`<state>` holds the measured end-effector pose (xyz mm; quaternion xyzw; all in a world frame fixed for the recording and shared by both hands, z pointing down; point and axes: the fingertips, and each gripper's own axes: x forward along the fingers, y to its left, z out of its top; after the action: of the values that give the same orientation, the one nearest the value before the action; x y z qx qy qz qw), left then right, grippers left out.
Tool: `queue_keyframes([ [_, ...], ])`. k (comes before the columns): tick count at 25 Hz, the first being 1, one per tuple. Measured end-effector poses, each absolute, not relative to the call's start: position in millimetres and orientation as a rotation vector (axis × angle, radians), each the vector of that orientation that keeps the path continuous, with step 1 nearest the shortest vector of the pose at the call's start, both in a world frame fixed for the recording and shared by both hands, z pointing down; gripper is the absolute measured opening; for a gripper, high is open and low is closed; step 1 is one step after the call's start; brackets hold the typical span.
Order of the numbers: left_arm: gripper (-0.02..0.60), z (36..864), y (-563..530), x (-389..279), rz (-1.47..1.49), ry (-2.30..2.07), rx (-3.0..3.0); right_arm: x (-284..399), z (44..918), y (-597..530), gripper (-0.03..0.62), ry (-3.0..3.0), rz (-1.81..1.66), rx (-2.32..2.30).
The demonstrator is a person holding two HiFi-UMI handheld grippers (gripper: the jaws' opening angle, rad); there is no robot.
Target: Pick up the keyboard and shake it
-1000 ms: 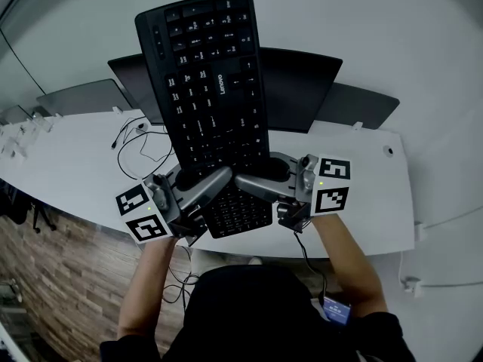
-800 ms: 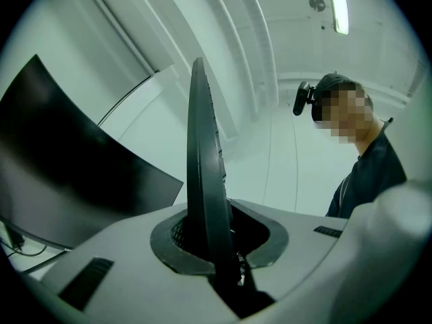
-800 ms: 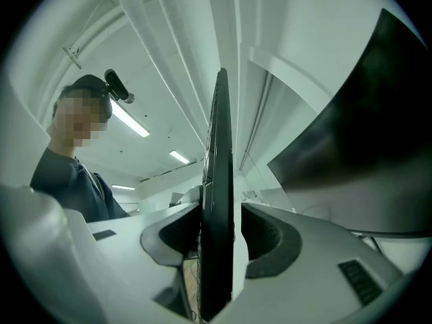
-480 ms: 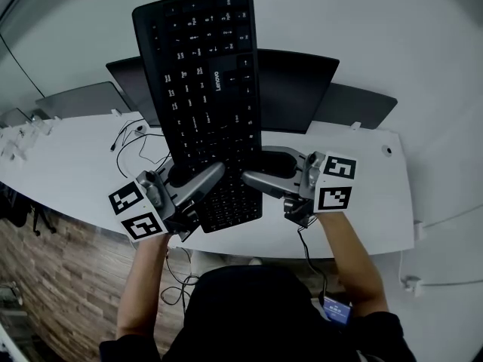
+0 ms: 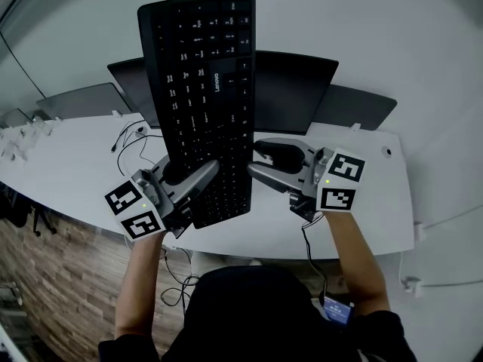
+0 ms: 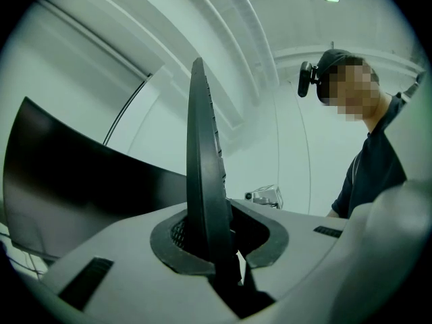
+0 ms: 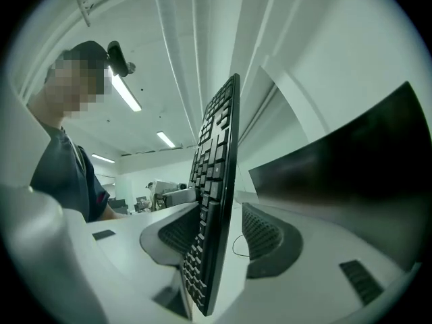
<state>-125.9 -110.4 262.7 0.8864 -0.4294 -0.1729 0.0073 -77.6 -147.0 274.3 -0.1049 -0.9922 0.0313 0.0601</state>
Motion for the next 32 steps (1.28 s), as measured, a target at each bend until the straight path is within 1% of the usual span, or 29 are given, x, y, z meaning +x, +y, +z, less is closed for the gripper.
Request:
queue_keyframes([
  [6,0.089,263.5,-109.6,-128.6,-0.458,-1.407,2.770,-76.1,265.1,-147.3,0.184,-3.028,0.006,-0.264],
  [17,0.089,276.5,-115.1,-142.2,-0.191,-1.587,2.726,-78.5,243.0,-142.5,0.185,-3.006,-0.233,-0.179],
  [27,0.089,317.7,-127.9,-158.1,0.180,-1.800,2.658,-82.6,244.3,-142.1,0.186,-2.925,-0.525,-0.066],
  [32,0.089,322.8,-133.1,-159.1,0.336,-1.891,2.637,-81.0,242.7,-145.4,0.186,-2.880,-0.630,-0.030],
])
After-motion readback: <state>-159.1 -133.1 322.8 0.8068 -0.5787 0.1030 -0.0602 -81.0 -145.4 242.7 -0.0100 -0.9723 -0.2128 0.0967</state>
